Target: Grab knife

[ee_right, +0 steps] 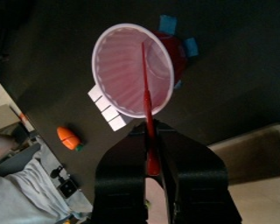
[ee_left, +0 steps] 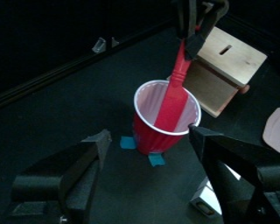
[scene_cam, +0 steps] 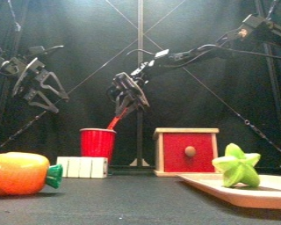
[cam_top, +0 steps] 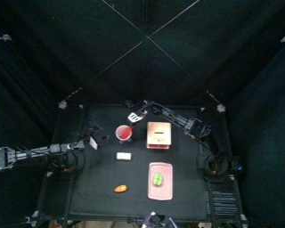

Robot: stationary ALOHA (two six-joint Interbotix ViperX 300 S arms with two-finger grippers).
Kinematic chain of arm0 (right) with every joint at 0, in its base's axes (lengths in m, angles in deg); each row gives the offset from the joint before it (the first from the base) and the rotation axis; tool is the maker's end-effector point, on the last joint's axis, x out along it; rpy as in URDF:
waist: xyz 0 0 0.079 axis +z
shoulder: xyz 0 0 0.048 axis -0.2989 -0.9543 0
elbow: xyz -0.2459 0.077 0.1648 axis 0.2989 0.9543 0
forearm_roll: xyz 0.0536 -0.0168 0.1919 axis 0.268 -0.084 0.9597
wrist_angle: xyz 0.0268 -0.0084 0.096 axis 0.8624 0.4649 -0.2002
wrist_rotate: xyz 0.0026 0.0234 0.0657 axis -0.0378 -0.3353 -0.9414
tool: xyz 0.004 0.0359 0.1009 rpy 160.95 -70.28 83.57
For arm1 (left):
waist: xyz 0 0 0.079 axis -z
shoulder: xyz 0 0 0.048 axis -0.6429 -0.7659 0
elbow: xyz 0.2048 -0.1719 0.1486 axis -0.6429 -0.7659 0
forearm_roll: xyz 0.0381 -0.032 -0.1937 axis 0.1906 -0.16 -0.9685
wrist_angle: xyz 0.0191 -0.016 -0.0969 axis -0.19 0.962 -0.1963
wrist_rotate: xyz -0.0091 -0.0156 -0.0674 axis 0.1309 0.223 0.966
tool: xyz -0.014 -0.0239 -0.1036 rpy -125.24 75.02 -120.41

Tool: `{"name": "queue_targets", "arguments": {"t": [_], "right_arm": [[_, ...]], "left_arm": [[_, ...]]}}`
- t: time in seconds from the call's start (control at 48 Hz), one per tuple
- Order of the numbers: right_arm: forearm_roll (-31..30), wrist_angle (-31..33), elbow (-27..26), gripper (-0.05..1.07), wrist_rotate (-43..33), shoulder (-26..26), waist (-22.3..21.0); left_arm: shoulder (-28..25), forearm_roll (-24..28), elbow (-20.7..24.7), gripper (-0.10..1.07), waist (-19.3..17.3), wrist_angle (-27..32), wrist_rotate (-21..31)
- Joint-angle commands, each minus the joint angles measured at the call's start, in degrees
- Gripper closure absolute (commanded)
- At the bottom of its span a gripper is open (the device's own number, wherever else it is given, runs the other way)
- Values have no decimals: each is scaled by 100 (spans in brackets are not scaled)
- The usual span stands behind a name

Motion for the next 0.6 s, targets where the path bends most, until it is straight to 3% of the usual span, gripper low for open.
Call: {"name": "queue_targets", "arguments": {"t": [0.0, 0.146, 0.583], "right_arm": [[-26, 97, -343, 66, 9, 158, 9], [-202, 229, -466, 71, -193, 132, 26], [-475, 448, -896, 72, -475, -18, 44]], "left_arm": [[-9, 9, 70, -5, 9, 18, 0], [0, 9, 70, -5, 0, 18, 0], [0, 9, 70, -5, 9, 18, 0]]}}
